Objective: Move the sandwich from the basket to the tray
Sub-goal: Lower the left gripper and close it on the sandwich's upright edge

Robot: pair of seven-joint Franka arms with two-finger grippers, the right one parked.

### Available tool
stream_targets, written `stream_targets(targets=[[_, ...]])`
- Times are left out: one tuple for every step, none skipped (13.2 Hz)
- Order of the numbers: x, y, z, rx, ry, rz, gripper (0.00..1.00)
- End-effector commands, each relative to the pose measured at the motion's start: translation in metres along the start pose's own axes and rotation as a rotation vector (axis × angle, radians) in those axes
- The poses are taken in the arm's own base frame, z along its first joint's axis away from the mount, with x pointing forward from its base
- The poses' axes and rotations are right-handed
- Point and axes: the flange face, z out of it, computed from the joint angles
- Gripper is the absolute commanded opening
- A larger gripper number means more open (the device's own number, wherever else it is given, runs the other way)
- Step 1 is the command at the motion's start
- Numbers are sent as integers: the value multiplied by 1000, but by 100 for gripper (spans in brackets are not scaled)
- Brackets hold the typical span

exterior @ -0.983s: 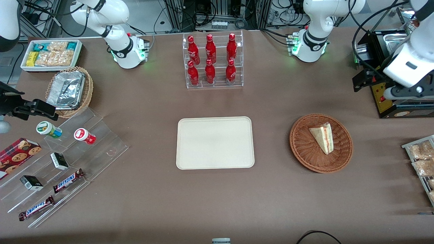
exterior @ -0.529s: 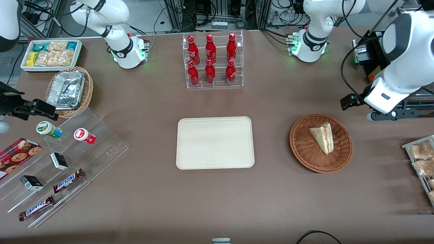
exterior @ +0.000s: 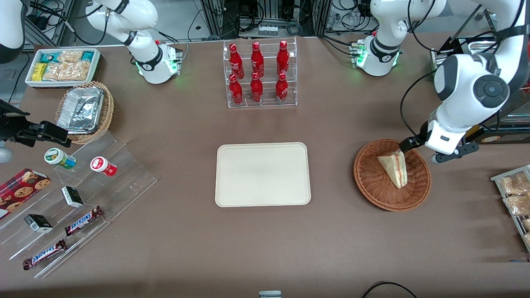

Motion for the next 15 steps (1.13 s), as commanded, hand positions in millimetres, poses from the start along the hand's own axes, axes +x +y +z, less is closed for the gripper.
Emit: stream_targets(targets=[[4, 4, 23, -14, 17, -48, 100], [5, 4, 33, -16, 18, -55, 100], [6, 5, 40, -15, 15, -56, 100], [8, 5, 48, -13, 11, -60, 100], [10, 6, 55, -14, 12, -61, 100], [11, 7, 61, -17, 16, -61, 100], [12, 7, 66, -19, 21, -61, 100], [11, 7, 74, -21, 22, -62, 100], [11, 8, 81, -23, 26, -60, 100], [11, 9, 87, -26, 30, -59, 100], [11, 9, 92, -29, 37, -59, 100], [11, 9, 98, -31, 38, -60, 100], [11, 10, 101, -33, 44, -58, 100], [12, 9, 107, -32, 39, -60, 99], [13, 10, 111, -34, 40, -62, 98]])
